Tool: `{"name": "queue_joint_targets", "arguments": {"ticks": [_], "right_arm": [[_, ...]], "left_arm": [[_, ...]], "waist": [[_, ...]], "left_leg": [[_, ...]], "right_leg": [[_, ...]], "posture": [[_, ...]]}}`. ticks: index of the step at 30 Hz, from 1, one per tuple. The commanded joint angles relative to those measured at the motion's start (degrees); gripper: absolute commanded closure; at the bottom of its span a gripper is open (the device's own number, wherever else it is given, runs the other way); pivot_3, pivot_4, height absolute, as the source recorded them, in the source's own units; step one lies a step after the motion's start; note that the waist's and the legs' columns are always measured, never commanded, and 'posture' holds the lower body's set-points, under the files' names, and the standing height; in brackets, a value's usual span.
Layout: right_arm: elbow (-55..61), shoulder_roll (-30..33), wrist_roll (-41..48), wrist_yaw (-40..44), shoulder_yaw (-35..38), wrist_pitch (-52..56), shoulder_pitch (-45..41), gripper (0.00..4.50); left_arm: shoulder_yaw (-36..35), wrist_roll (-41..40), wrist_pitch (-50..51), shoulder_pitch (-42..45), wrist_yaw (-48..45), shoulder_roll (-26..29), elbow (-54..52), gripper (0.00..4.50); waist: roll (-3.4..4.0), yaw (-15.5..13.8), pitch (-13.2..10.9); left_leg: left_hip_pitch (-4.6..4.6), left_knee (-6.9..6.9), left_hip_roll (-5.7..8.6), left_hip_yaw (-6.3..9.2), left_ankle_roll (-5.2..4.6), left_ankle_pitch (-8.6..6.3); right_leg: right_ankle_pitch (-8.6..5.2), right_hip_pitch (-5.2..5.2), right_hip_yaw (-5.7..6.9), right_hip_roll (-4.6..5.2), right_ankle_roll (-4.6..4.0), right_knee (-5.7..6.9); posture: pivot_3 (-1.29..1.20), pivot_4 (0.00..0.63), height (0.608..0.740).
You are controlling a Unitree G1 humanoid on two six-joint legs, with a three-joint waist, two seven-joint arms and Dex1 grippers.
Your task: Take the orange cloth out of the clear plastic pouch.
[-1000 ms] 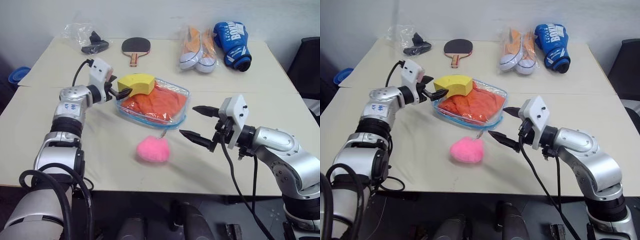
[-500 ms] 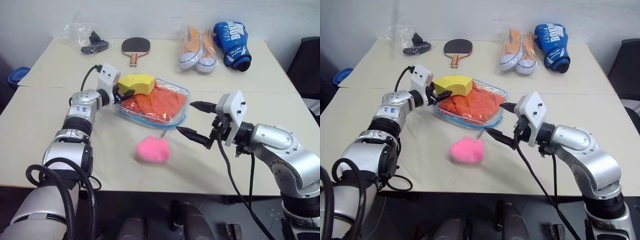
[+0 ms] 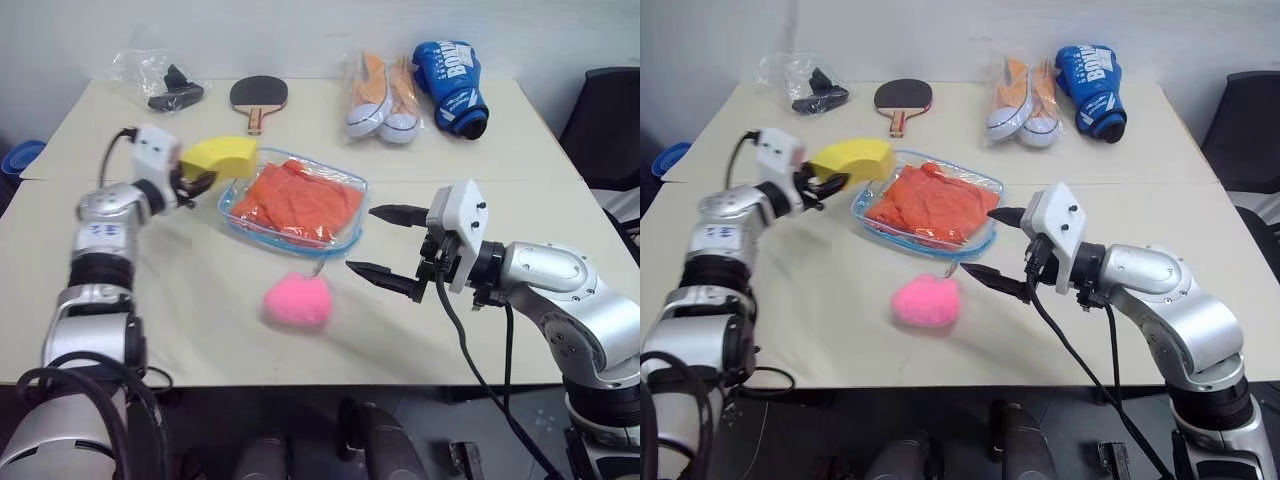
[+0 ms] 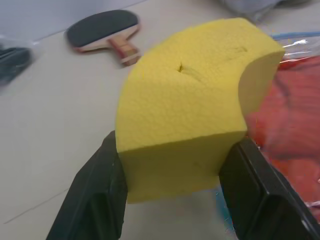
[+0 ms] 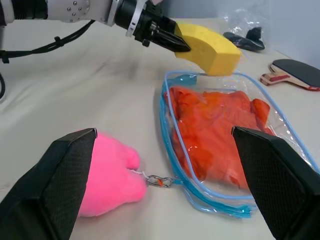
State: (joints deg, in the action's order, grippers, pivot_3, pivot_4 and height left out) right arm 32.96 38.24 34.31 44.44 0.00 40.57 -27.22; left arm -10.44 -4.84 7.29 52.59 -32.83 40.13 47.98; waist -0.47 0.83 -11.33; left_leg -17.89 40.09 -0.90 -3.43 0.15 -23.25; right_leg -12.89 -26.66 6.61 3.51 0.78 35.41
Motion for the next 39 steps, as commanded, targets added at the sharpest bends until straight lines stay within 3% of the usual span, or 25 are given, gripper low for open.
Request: {"name": "queue_joint_targets", "arguments": {"ticks": [1, 6, 11, 18, 19, 25, 33, 37, 39], "right_arm": [[-0.27, 0.99, 2.68, 5.12, 0.17, -1.99, -0.11, 0.0], [-2.7, 1.69, 4.29, 11.22, -0.57, -2.93, -0.97, 0.0], [-7.38, 0.3, 2.81, 13.86, -3.02, -4.93, -4.0, 0.0], [-9.82, -1.21, 2.0, 14.16, -4.4, -5.49, -6.0, 0.0], [-9.84, -1.29, 2.03, 14.13, -4.36, -5.38, -6.06, 0.0], [-9.71, -0.89, 1.59, 13.45, -3.51, -5.14, -5.39, 0.0], [-9.79, 0.55, 0.13, 12.13, -2.03, -5.6, -2.87, 0.0], [-9.27, 1.09, -0.07, 11.5, -1.32, -5.37, -1.73, 0.0], [-8.88, 1.79, -0.46, 11.47, -1.22, -5.52, -1.07, 0.0]], "left_arm": [[-8.26, -2.63, 6.06, -8.1, 5.32, 6.31, -10.39, 2.23], [-18.89, -4.68, 11.82, -24.96, 9.22, 10.68, -20.12, 2.23], [-23.19, -6.9, 12.65, -33.79, 11.5, 7.68, -22.95, 2.23], [-24.26, -9.79, 10.65, -36.43, 11.98, 3.25, -25.64, 0.15], [-24.33, -10.07, 10.94, -37.06, 11.79, 3.1, -26.26, 0.04], [-26.68, -11.96, 17.07, -47.28, 7.86, 5.36, -35.88, 0.04], [-39.6, -19.97, 25.49, -61.58, -6.47, 13.03, -44.94, 0.04], [-43.56, -24.27, 27.9, -63.42, -15.21, 18.34, -48.5, 0.04], [-41.83, -28.62, 30.15, -60.19, -18.95, 21.64, -53.1, 0.04]], "waist": [[-0.01, 0.17, 0.0], [-0.08, -0.19, 0.03], [-0.17, -1.58, 0.08], [-0.36, -2.12, 0.18], [-0.38, -2.07, 0.19], [-0.38, -0.36, 0.18], [-0.36, -0.62, 0.16], [-0.37, -1.04, 0.17], [-0.37, -1.44, 0.17]], "left_leg": [[0.02, -0.01, -0.01, 0.01, 0.0, 0.0], [0.03, 0.0, -0.01, 0.07, -0.04, -0.03], [0.04, 0.02, 0.0, 0.12, -0.09, -0.06], [-0.07, 0.01, 0.01, 0.17, -0.1, -0.08], [-0.08, 0.01, 0.0, 0.17, -0.08, -0.1], [-0.05, -0.04, -0.04, 0.11, -0.08, -0.14], [0.01, -0.04, -0.13, 0.13, -0.06, -0.18], [0.0, -0.04, -0.12, 0.19, -0.12, -0.23], [-0.04, -0.03, -0.1, 0.23, -0.14, -0.24]], "right_leg": [[0.0, 0.0, -0.02, 0.01, 0.0, -0.01], [0.0, 0.0, -0.03, 0.09, 0.0, -0.01], [0.0, 0.03, 0.01, 0.17, 0.0, -0.03], [0.0, 0.02, 0.1, 0.21, 0.0, -0.11], [0.0, 0.01, 0.11, 0.2, 0.0, -0.14], [0.0, 0.01, 0.09, 0.15, 0.0, -0.19], [-0.06, 0.0, 0.06, 0.12, -0.11, -0.38], [-0.08, 0.0, 0.09, 0.13, -0.14, -0.39], [-0.08, 0.0, 0.1, 0.15, -0.14, -0.42]], "posture": [[0.0, 0.15, 0.74], [0.0, 0.15, 0.74], [0.0, 0.15, 0.74], [0.0, 0.15, 0.74], [0.0, 0.15, 0.74], [0.0, 0.15, 0.74], [0.0, 0.15, 0.74], [0.0, 0.15, 0.74], [0.0, 0.15, 0.74]]}}
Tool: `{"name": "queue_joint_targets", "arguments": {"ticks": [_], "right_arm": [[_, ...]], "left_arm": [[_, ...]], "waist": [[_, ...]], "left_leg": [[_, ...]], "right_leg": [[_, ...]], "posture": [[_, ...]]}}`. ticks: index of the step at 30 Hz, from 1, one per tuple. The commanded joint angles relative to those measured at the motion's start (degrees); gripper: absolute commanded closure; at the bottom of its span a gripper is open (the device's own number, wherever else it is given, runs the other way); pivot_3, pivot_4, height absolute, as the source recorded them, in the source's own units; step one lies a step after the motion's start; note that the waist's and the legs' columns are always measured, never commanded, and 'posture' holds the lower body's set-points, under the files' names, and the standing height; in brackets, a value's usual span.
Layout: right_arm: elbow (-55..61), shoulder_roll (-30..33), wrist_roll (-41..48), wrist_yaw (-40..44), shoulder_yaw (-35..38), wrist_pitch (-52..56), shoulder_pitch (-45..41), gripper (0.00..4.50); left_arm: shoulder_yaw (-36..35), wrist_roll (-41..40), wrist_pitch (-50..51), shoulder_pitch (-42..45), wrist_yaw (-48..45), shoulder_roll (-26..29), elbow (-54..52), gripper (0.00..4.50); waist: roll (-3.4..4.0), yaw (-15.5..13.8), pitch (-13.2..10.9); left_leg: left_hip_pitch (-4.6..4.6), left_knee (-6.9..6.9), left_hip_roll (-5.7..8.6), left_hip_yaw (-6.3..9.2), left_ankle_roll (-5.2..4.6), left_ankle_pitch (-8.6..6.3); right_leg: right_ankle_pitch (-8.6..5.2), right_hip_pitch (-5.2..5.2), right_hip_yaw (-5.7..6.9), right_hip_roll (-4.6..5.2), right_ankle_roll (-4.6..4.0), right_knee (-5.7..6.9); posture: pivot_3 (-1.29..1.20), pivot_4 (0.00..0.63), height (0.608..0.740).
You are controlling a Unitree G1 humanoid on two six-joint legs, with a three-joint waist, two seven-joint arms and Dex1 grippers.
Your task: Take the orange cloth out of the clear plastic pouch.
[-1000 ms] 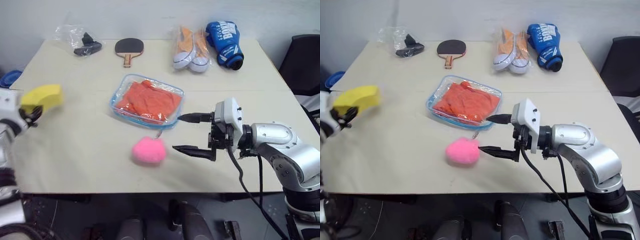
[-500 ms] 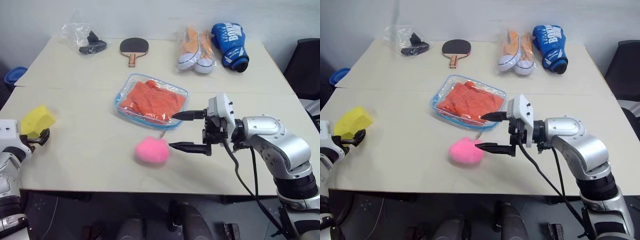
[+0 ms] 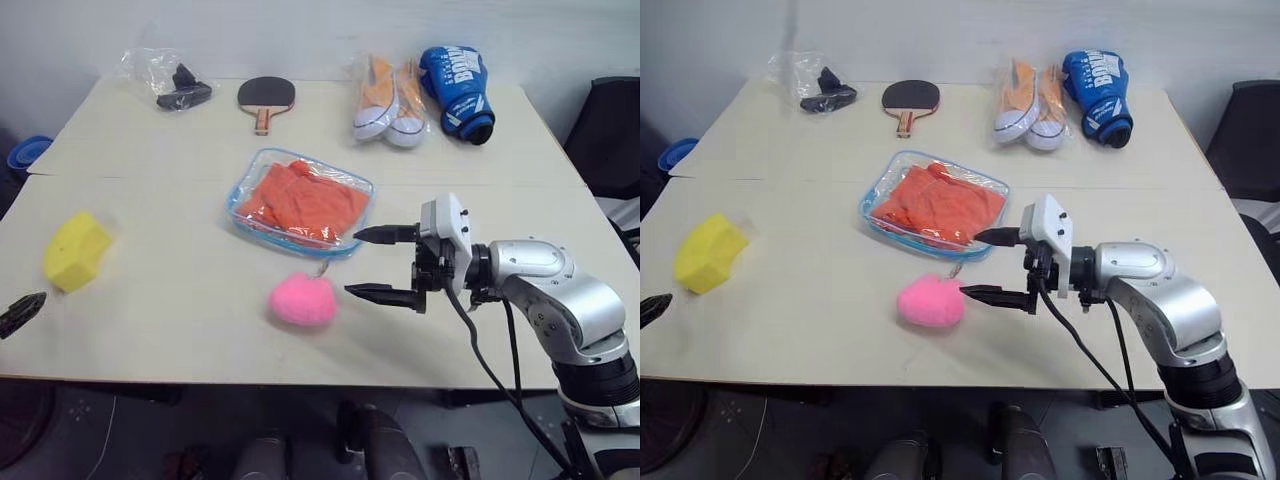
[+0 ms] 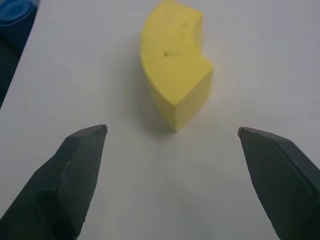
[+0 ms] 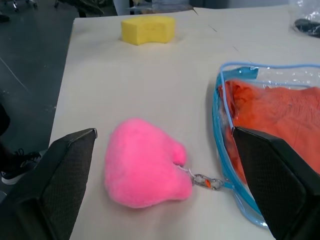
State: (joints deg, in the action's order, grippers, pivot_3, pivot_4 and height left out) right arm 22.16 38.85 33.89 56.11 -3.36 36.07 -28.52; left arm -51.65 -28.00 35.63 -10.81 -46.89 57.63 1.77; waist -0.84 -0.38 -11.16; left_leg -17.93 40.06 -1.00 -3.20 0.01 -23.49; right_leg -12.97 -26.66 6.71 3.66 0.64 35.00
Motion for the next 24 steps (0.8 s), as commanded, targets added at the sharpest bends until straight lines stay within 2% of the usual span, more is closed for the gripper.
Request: {"name": "queue_joint_targets", "arguments": {"ticks": [1, 4, 6, 7, 9, 12, 14, 18, 24], "right_arm": [[2.0, 1.4, -0.18, -0.18, 2.11, -1.11, 0.4, 0.0], [1.99, 1.9, -0.83, -0.17, 1.94, -1.42, 0.55, 0.0], [2.16, 1.79, -1.04, -0.81, 2.28, -1.28, 0.41, 0.0], [2.2, 1.7, -1.07, -1.07, 2.41, -1.19, 0.34, 0.0], [2.84, 1.55, -1.19, -2.06, 2.8, -1.04, 0.65, 0.0], [4.68, 1.5, -1.05, -3.87, 3.61, -0.66, 1.96, 0.0], [5.88, 1.52, -0.9, -5.18, 4.13, -0.36, 2.88, 0.0], [8.35, 1.92, -0.66, -7.52, 5.46, 0.2, 5.12, 0.0], [10.8, 2.6, 0.05, -9.92, 7.27, 1.09, 7.59, 0.0]], "left_arm": [[0.2, -6.52, 2.53, 4.3, -5.84, 5.04, -8.25, 0.04], [15.18, -2.62, -4.11, 13.97, -7.51, 10.19, -10.14, 0.04], [30.27, 6.75, -14.48, 24.71, -9.55, 11.93, -6.01, 0.04], [35.24, 10.28, -17.96, 28.65, -10.2, 12.12, -3.68, 0.04], [46.92, 19.85, -28.17, 41.22, -11.63, 8.21, 5.15, 0.04], [58.15, 30.59, -42.51, 55.03, -12.25, 1.43, 19.46, 0.04], [62.54, 35.43, -50.12, 61.16, -11.75, -2.12, 28.2, 0.04], [67.23, 41.11, -58.88, 69.82, -8.26, -9.25, 42.96, 0.04], [70.0, 46.89, -65.87, 76.26, -1.26, -15.39, 57.83, 0.04]], "waist": [[0.0, -0.38, 0.0], [0.08, -0.91, -0.04], [0.22, -0.97, -0.1], [0.27, -0.94, -0.12], [0.28, -0.88, -0.12], [0.24, -0.67, -0.11], [0.23, -0.4, -0.12], [0.21, -0.4, -0.12], [0.18, -0.55, -0.12]], "left_leg": [[-0.01, 0.0, 0.01, 0.01, -0.01, 0.0], [0.0, 0.0, 0.05, 0.0, -0.01, 0.0], [0.0, -0.01, 0.07, -0.02, 0.01, 0.01], [0.01, -0.01, 0.09, -0.06, 0.01, 0.01], [-0.09, -0.06, 0.1, -0.17, 0.04, 0.03], [-0.24, -0.02, 0.1, -0.52, 0.08, 0.07], [-0.25, 0.01, 0.11, -0.72, 0.07, 0.08], [-0.3, 0.05, 0.12, -0.8, 0.03, 0.08], [-0.36, 0.06, 0.16, -0.78, -0.05, 0.09]], "right_leg": [[0.0, 0.0, 0.01, 0.01, 0.0, -0.01], [0.01, 0.01, -0.01, 0.03, 0.01, -0.01], [0.01, 0.03, -0.03, 0.02, 0.02, 0.02], [0.01, 0.02, -0.04, 0.01, 0.02, 0.02], [0.02, 0.03, -0.08, -0.1, 0.04, 0.06], [0.04, 0.01, -0.12, -0.27, 0.05, 0.33], [0.04, -0.01, -0.1, -0.27, 0.05, 0.34], [0.07, -0.23, -0.04, -0.28, 0.12, 0.19], [0.14, -0.23, 0.0, -0.22, 0.23, 0.11]], "posture": [[0.0, 0.15, 0.74], [0.0, 0.15, 0.74], [0.0, 0.15, 0.74], [0.0, 0.15, 0.74], [0.0, 0.15, 0.74], [0.0, 0.15, 0.74], [0.0, 0.15, 0.74], [0.0, 0.15, 0.74], [0.0, 0.15, 0.74]]}}
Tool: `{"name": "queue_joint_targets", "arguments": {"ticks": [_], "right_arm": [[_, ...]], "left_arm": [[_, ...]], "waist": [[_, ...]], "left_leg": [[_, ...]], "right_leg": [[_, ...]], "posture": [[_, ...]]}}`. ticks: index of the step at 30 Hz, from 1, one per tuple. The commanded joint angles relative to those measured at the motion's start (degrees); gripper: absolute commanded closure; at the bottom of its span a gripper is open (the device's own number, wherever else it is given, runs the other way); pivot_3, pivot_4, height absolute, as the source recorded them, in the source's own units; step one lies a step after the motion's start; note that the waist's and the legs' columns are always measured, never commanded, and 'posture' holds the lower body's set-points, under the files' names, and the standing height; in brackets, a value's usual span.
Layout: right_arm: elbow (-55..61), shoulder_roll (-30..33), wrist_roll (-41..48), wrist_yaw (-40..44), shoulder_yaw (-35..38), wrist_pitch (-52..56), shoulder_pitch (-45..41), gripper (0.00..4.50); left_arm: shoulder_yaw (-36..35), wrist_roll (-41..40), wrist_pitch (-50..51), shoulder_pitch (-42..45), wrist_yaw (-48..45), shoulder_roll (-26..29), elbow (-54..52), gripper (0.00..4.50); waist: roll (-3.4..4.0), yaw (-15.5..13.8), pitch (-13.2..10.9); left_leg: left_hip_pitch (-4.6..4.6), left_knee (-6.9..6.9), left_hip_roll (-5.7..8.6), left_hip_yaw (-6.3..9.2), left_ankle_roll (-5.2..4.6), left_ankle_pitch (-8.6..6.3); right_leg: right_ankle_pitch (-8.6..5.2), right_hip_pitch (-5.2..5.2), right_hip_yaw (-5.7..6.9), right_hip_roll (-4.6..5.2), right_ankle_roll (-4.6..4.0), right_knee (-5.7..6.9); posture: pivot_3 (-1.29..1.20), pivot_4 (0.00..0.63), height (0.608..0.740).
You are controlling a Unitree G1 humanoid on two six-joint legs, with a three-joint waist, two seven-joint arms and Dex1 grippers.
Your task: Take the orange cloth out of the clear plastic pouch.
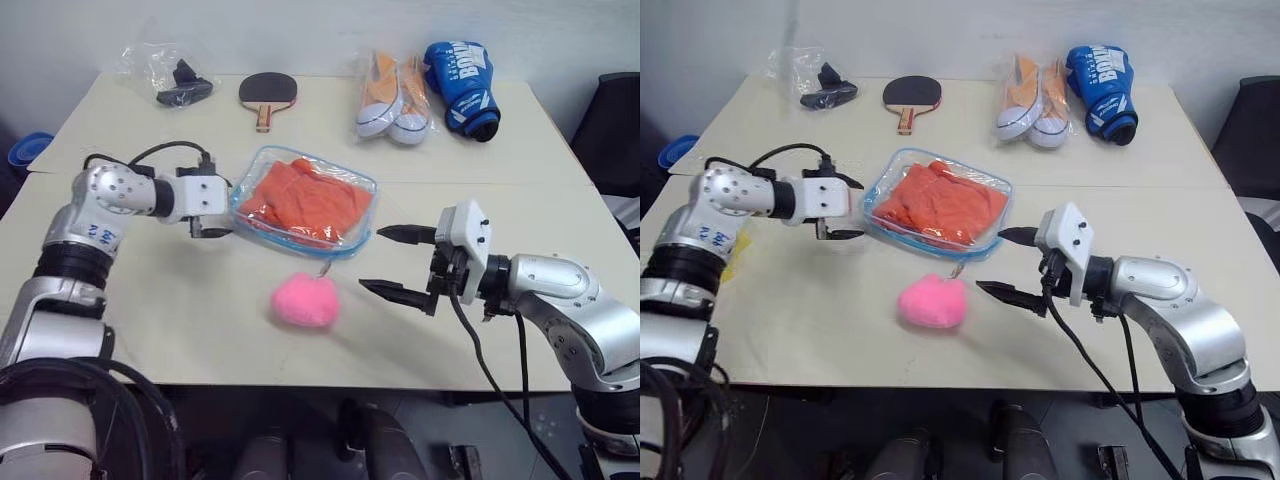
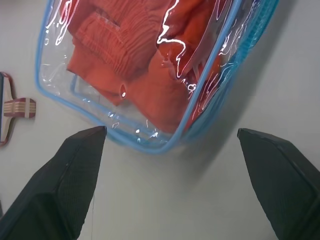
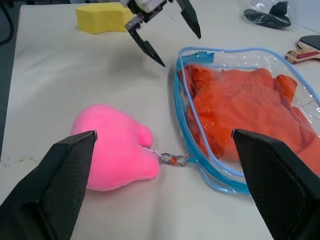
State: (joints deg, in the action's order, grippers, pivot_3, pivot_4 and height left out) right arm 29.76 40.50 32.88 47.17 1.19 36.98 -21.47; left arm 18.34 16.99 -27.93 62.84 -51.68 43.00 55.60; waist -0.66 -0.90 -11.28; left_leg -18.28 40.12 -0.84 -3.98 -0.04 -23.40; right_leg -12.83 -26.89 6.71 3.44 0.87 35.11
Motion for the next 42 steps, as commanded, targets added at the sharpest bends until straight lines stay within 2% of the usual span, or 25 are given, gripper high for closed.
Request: {"name": "queue_joint_targets", "arguments": {"ticks": [1, 3, 6, 14, 18, 21, 23, 25, 28, 31, 33, 36, 42], "right_arm": [[3.45, 1.02, 1.07, -1.17, 2.86, 0.25, 0.85, 0.0], [3.88, 1.04, 1.06, -1.57, 3.07, 0.44, 1.29, 0.0], [4.2, 1.05, 1.13, -2.0, 3.14, 0.59, 1.46, 0.0], [3.34, 1.11, 0.82, -1.49, 2.33, 0.04, 0.9, 0.0], [2.75, 1.12, 0.76, -0.71, 1.73, -0.15, 0.21, 0.0], [2.35, 1.26, 0.57, 0.13, 1.29, -0.37, -0.06, 0.0], [2.07, 1.34, 0.46, 0.59, 1.18, -0.52, -0.13, 0.0], [1.94, 1.58, 0.44, 1.16, 1.04, -0.62, 0.02, 0.0], [2.19, 1.95, 0.62, 1.96, 0.84, -0.67, 0.77, 0.0], [2.33, 2.46, 0.88, 3.46, 0.02, -0.62, 1.32, 0.0], [2.35, 2.7, 1.08, 4.48, -0.43, -0.55, 1.47, 0.0], [1.7, 2.81, 1.18, 6.05, -1.18, -0.63, 0.87, 0.0], [0.1, 2.58, 0.56, 8.15, -2.31, -0.87, -0.86, 0.0]], "left_arm": [[0.32, 2.64, -2.77, 3.21, 4.58, -1.39, 5.49, 0.04], [1.18, 4.31, -3.39, 3.96, 6.19, -2.37, 7.48, 0.04], [1.21, 5.04, -4.19, 4.69, 6.84, -3.14, 9.44, 0.64], [0.12, 4.28, -4.85, 4.0, 4.35, -2.18, 9.45, 3.24], [-1.38, 1.87, -0.8, 1.24, -0.92, -1.27, 5.05, 4.47], [-3.69, -1.4, 6.68, -5.0, -5.23, 0.56, -7.62, 4.47], [-5.51, -1.62, 15.05, -11.41, -5.94, 2.77, -20.95, 4.47], [-8.38, -0.31, 27.44, -19.51, -5.73, 4.8, -37.56, 4.47], [-12.25, 0.71, 47.36, -30.22, -5.72, 4.78, -59.0, 4.47], [-12.84, 2.92, 58.71, -38.31, -5.01, 4.74, -72.6, 4.47], [-12.36, 4.55, 62.53, -40.83, -3.88, 5.09, -76.46, 4.47], [-13.14, 4.89, 63.7, -41.61, -0.69, 4.89, -75.83, 4.47], [-14.78, 3.21, 53.4, -40.93, 4.13, 8.05, -66.95, 4.47]], "waist": [[-0.01, -0.18, -0.01], [-0.03, -0.34, -0.01], [-0.04, -0.34, -0.01], [-0.04, -0.31, -0.01], [-0.04, -0.17, -0.01], [-0.04, 0.11, -0.01], [-0.04, 0.5, -0.01], [-0.04, 0.97, -0.01], [-0.04, 0.98, -0.01], [-0.04, 0.86, -0.01], [-0.04, 0.82, -0.01], [-0.05, 0.75, 0.0], [-0.05, 0.95, 0.0]], "left_leg": [[0.0, 0.0, 0.0, 0.01, -0.02, 0.01], [-0.01, 0.03, 0.01, 0.03, -0.04, 0.02], [0.0, 0.04, 0.01, 0.03, -0.05, 0.02], [0.0, 0.04, 0.02, 0.04, -0.06, 0.03], [0.02, 0.04, 0.02, 0.04, -0.06, 0.03], [0.07, 0.04, 0.0, 0.07, -0.06, 0.03], [0.09, 0.04, -0.01, 0.21, -0.06, 0.03], [0.12, 0.05, -0.03, 0.34, -0.07, 0.02], [0.17, 0.05, -0.04, 0.31, -0.09, 0.01], [0.18, 0.07, -0.04, 0.31, -0.1, 0.01], [0.2, 0.04, -0.04, 0.32, -0.12, -0.01], [0.24, 0.05, -0.02, 0.31, -0.15, -0.01], [0.26, 0.02, -0.06, 0.31, -0.15, -0.01]], "right_leg": [[0.01, 0.0, 0.0, 0.02, 0.01, 0.01], [0.01, 0.0, 0.01, 0.03, 0.02, 0.02], [0.02, 0.01, -0.01, 0.05, 0.04, 0.04], [0.03, 0.01, 0.0, 0.05, 0.05, 0.03], [0.03, 0.01, 0.0, 0.04, 0.04, 0.05], [0.03, 0.01, -0.06, 0.04, 0.04, 0.08], [0.03, 0.01, -0.14, 0.05, 0.04, 0.11], [0.03, 0.02, -0.22, 0.05, 0.05, 0.13], [0.03, 0.03, -0.34, 0.06, 0.05, 0.19], [0.02, 0.12, -0.4, 0.05, 0.05, 0.23], [0.01, 0.31, -0.46, 0.03, 0.05, 0.2], [0.01, 0.32, -0.54, 0.03, 0.04, 0.02], [0.0, 0.28, -0.55, 0.02, 0.01, 0.06]], "posture": [[0.0, 0.15, 0.74], [0.0, 0.15, 0.74], [0.0, 0.15, 0.74], [0.0, 0.15, 0.74], [0.0, 0.15, 0.74], [0.0, 0.15, 0.74], [0.0, 0.15, 0.74], [0.0, 0.15, 0.74], [0.0, 0.15, 0.74], [0.0, 0.15, 0.74], [0.0, 0.15, 0.74], [0.0, 0.15, 0.74], [0.0, 0.15, 0.74]]}}
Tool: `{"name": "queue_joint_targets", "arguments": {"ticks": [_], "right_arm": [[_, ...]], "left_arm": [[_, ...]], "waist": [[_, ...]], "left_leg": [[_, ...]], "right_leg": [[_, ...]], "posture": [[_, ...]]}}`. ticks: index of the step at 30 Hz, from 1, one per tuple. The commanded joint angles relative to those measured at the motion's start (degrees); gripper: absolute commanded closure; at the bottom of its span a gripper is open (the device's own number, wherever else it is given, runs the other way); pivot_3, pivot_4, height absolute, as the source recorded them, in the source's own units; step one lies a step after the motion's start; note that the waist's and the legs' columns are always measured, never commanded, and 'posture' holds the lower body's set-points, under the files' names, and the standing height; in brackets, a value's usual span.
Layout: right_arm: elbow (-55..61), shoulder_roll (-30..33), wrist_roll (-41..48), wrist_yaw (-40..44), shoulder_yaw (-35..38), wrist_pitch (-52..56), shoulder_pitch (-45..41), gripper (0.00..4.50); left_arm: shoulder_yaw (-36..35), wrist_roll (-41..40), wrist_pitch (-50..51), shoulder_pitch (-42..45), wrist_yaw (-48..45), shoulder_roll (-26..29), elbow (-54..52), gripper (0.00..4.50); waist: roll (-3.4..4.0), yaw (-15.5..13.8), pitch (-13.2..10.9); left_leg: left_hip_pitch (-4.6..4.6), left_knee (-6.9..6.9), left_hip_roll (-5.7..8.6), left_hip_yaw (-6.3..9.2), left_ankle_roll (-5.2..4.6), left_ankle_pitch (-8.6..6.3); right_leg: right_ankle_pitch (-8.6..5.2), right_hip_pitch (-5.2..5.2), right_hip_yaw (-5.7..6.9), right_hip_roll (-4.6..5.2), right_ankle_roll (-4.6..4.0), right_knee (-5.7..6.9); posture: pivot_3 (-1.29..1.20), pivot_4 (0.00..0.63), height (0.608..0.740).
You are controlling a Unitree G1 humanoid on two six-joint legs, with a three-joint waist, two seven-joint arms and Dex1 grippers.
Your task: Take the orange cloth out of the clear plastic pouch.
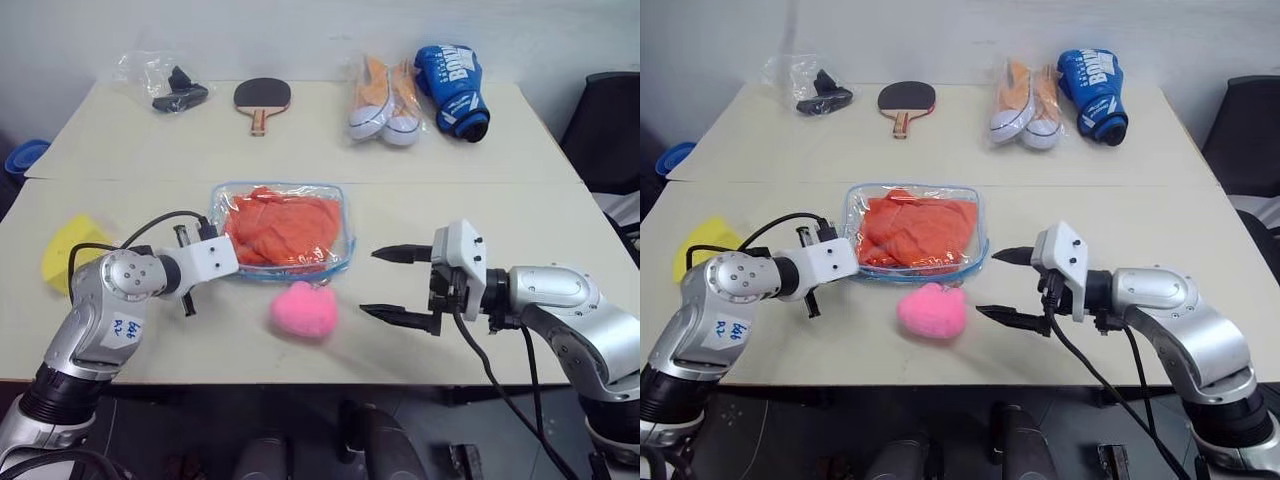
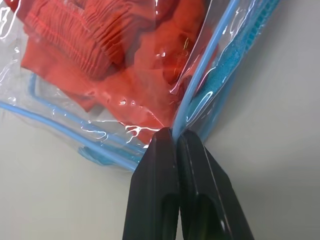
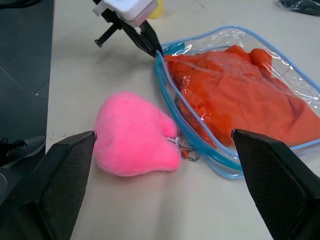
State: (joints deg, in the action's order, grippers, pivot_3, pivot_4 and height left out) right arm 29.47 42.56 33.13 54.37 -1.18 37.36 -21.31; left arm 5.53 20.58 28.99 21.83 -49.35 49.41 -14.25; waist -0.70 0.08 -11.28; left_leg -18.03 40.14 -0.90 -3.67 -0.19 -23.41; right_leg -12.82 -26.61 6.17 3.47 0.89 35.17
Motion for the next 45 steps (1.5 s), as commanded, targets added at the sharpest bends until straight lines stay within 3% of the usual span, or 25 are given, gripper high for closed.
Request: {"name": "queue_joint_targets", "arguments": {"ticks": [1, 6, 9, 16, 20, 23, 28, 33, 36, 41, 45], "right_arm": [[0.22, 0.49, 0.27, 1.12, -0.02, -1.31, -1.16, 0.0], [-0.06, 0.46, 0.2, 1.49, -0.17, -1.29, -1.55, 0.0], [0.02, 0.55, 0.23, 1.55, 0.02, -1.23, -1.38, 0.0], [0.03, 1.02, 0.25, 1.89, 0.57, -1.37, -0.8, 0.0], [-0.71, 2.18, 0.03, 2.63, 1.58, -1.8, -0.15, 0.0], [-1.78, 3.37, -0.54, 3.36, 1.62, -2.6, -0.08, 0.0], [-2.7, 4.43, -1.05, 3.72, 1.71, -3.09, -0.27, 0.0], [0.05, 4.7, -0.04, 2.01, 2.88, -1.63, 1.42, 0.0], [2.43, 4.97, 0.6, 0.71, 3.89, -0.6, 3.51, 0.0], [4.26, 5.03, 1.2, -1.28, 4.98, 0.51, 4.97, 0.0], [4.27, 4.69, 0.91, -2.09, 4.49, 0.54, 4.77, 0.0]], "left_arm": [[-2.07, -0.65, -4.74, 0.06, 2.07, 1.99, 3.81, 4.47], [-3.63, -3.05, -7.28, -1.11, 2.08, 2.66, 5.04, 4.47], [-4.6, -4.8, -5.88, -2.19, 1.46, 2.21, 3.08, 3.91], [-9.23, -7.79, -5.66, -3.34, 1.28, 4.22, 0.05, 1.82], [-19.47, -28.45, -1.72, -3.98, -13.29, 5.04, -5.86, 1.82], [-18.61, -36.92, -0.62, -4.13, -20.86, 6.54, -8.32, 1.82], [-1.91, -31.6, -9.7, 3.67, -23.73, 3.0, -4.6, 1.82], [11.12, -24.58, -19.42, 11.99, -23.57, -6.33, 4.55, 1.82], [14.77, -22.07, -23.64, 14.42, -23.48, -9.92, 8.92, 1.82], [17.07, -20.29, -28.4, 15.9, -24.76, -11.18, 13.6, 1.82], [15.91, -21.72, -29.75, 15.57, -26.42, -10.66, 14.93, 2.61]], "waist": [[0.0, -0.05, 0.0], [0.0, -0.09, 0.0], [0.0, -0.05, 0.0], [0.0, -0.1, 0.0], [0.0, -0.15, 0.0], [0.01, -0.13, 0.0], [0.01, -1.22, 0.0], [0.0, -1.58, 0.0], [0.0, -1.36, 0.0], [0.0, -1.47, 0.0], [0.0, -1.48, 0.0]], "left_leg": [[0.0, -0.01, -0.01, 0.0, 0.0, 0.0], [0.01, 0.0, 0.0, 0.01, -0.01, -0.01], [0.0, -0.01, 0.0, 0.01, -0.01, -0.01], [0.02, -0.01, -0.01, 0.01, 0.0, -0.01], [0.05, 0.01, -0.01, 0.04, 0.0, -0.01], [0.09, 0.01, -0.01, 0.06, 0.03, -0.02], [0.08, 0.05, 0.07, 0.03, 0.08, 0.02], [-0.04, 0.05, 0.1, -0.03, 0.05, 0.02], [-0.13, 0.05, 0.07, -0.05, 0.04, 0.01], [-0.06, 0.15, 0.08, -0.06, 0.03, 0.01], [-0.02, 0.18, 0.08, -0.03, -0.03, 0.03]], "right_leg": [[0.0, 0.0, 0.02, 0.01, -0.01, 0.05], [0.0, -0.02, 0.05, 0.04, -0.01, 0.18], [0.0, -0.03, 0.06, 0.04, -0.01, 0.18], [0.0, -0.03, 0.07, 0.04, -0.01, 0.17], [0.0, -0.07, 0.1, 0.06, -0.01, 0.14], [0.0, -0.07, 0.14, 0.06, -0.01, 0.06], [0.0, 0.06, 0.1, 0.03, -0.01, -0.1], [0.02, 0.11, 0.04, -0.03, 0.03, 0.01], [0.04, 0.03, 0.08, -0.06, 0.05, 0.03], [0.04, 0.08, 0.06, -0.02, 0.06, -0.1], [0.06, 0.15, 0.02, 0.0, 0.07, -0.09]], "posture": [[0.0, 0.15, 0.74], [0.0, 0.15, 0.74], [0.0, 0.15, 0.74], [0.0, 0.15, 0.74], [0.0, 0.15, 0.74], [0.0, 0.15, 0.74], [0.0, 0.15, 0.74], [0.0, 0.15, 0.74], [0.0, 0.15, 0.74], [0.0, 0.15, 0.74], [0.0, 0.15, 0.74]]}}
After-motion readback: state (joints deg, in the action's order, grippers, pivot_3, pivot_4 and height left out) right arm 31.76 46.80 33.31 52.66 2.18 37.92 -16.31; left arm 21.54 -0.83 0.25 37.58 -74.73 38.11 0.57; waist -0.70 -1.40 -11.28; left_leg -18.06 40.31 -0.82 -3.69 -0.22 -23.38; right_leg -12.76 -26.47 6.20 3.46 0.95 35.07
